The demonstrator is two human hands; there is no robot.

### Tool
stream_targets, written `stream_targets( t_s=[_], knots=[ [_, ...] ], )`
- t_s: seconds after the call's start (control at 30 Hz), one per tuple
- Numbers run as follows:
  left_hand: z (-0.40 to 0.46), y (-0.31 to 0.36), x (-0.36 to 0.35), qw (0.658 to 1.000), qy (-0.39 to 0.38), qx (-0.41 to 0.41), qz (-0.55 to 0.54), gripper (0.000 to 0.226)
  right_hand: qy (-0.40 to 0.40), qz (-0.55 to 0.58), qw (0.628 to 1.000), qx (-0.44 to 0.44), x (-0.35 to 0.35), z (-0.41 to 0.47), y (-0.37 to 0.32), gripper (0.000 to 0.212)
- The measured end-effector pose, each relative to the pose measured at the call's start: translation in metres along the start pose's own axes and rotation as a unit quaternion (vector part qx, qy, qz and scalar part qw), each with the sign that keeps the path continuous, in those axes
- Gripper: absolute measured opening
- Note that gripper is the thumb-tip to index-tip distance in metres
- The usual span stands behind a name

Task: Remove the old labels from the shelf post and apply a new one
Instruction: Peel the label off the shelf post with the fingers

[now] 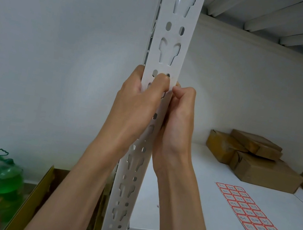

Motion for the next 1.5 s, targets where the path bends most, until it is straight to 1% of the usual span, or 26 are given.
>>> stream_targets(
  t_s=[0.33,0.47,0.57,0.93,1.1,1.3,1.5],
  knots=[
    [0.0004,0.0012,-0.0003,1.0,-0.012,-0.004,-0.016,0.011,-0.005,0.008,1.0,0.014,-0.0012,0.0008,-0.0005,0.031],
    [0.0004,0.0007,0.0,1.0,-0.004,-0.015,-0.006,0.01,-0.009,0.008,1.0,0.015,-0.0011,0.0035,0.0009,0.027],
    [0.0002,0.0011,0.0002,1.0,0.002,-0.029,-0.001,0.011,-0.012,0.007,1.0,0.008,-0.0016,0.0044,0.0034,0.029],
    [0.0014,0.0009,-0.0021,0.999,0.002,-0.013,-0.031,0.015,-0.018,-0.009,1.0,0.019,-0.0008,0.0027,0.0021,0.029],
    [0.0019,0.0023,-0.0015,1.0,0.011,-0.02,-0.013,0.014,-0.016,-0.008,1.0,0.021,-0.0011,0.0027,0.0011,0.028],
    [0.0018,0.0044,-0.0012,0.999,0.002,-0.033,0.006,0.014,-0.013,-0.007,1.0,0.018,-0.0008,0.0024,0.0021,0.028],
    [0.0026,0.0017,0.0007,0.999,0.026,-0.039,0.027,0.016,-0.009,0.008,1.0,0.007,0.0006,0.0014,0.0029,0.031]
  ],
)
Point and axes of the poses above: each hand's wrist, its own z-axis towards the middle knuckle, its own x-axis out of the back of the hand, y = z × x, the point moved 7 cm from there along z, towards the middle knuckle
